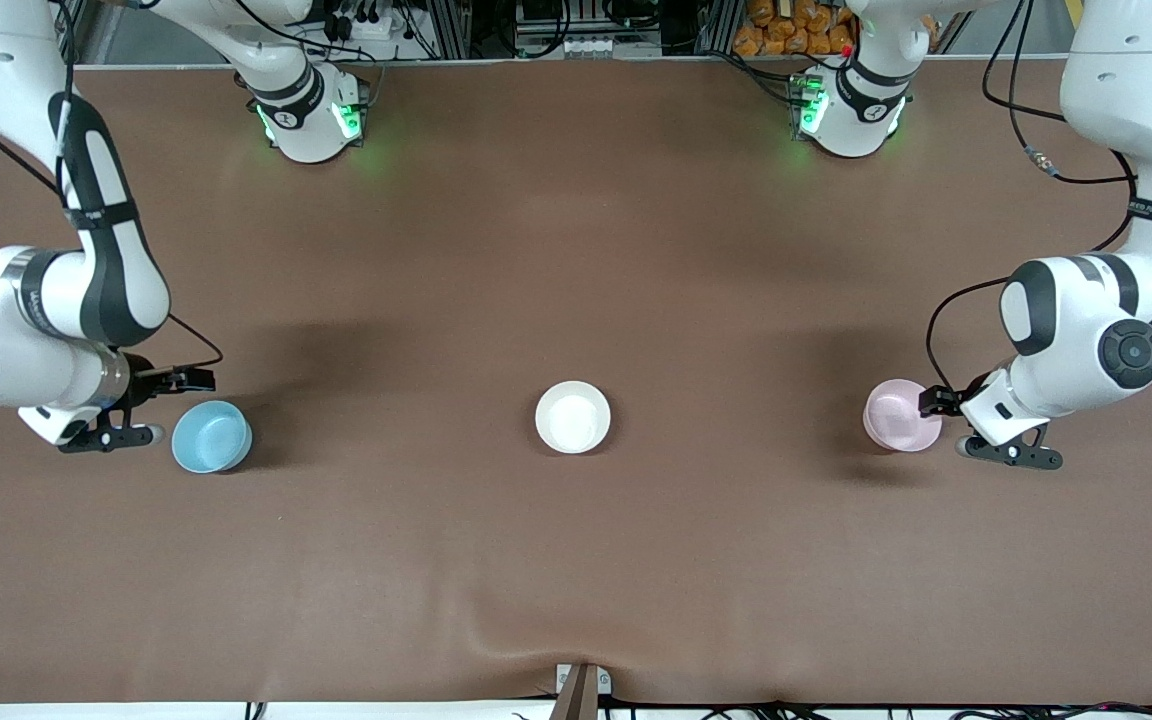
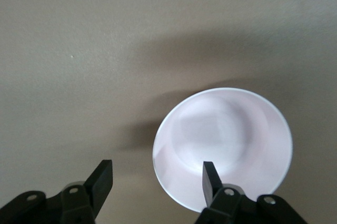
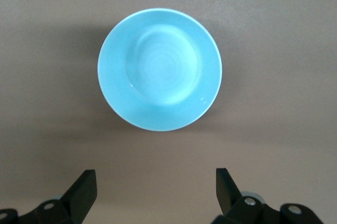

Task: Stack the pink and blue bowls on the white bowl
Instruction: 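Grasp the rim of the pink bowl with the left gripper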

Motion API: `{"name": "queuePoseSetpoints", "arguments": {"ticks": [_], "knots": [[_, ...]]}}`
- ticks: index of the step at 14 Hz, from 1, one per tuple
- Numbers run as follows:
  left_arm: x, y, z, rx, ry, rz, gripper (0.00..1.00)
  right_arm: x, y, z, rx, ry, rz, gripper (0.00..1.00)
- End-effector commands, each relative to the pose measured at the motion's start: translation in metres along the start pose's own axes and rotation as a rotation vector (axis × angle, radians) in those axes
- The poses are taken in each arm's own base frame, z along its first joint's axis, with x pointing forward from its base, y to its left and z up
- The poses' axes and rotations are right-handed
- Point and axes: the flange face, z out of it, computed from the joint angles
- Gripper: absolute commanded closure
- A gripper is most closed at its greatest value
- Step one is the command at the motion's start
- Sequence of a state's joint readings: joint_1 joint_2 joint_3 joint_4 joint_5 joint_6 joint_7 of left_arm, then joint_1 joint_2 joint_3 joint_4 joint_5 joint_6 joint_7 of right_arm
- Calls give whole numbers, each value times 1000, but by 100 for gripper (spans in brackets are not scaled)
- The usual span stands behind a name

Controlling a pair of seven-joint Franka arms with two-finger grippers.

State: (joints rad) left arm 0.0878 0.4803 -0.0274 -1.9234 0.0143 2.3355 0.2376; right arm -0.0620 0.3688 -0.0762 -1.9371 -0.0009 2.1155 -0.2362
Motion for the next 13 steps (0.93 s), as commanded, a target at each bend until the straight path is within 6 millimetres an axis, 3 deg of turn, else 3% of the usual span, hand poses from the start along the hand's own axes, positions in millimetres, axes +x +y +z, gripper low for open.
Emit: {"name": "queuePoseSetpoints", "arguments": {"ticks": [1,3,7,10,13], "knots": [[-2,-3,6,-2,8,10,37,-38,-10,6,-12,38,-10,0],[-2,-3,13,-6,1,8,51,-52,-13,13,-15,65,-9,0],[0,6,18,-44,4,-15,100,-48,-8,15,-32,136,-6,0],[3,8,16,-43,10,-16,100,-47,-11,-2,-36,160,-9,0],[7,21,5,-78,17,-23,100,-29,-11,-53,-42,182,-10,0]]}}
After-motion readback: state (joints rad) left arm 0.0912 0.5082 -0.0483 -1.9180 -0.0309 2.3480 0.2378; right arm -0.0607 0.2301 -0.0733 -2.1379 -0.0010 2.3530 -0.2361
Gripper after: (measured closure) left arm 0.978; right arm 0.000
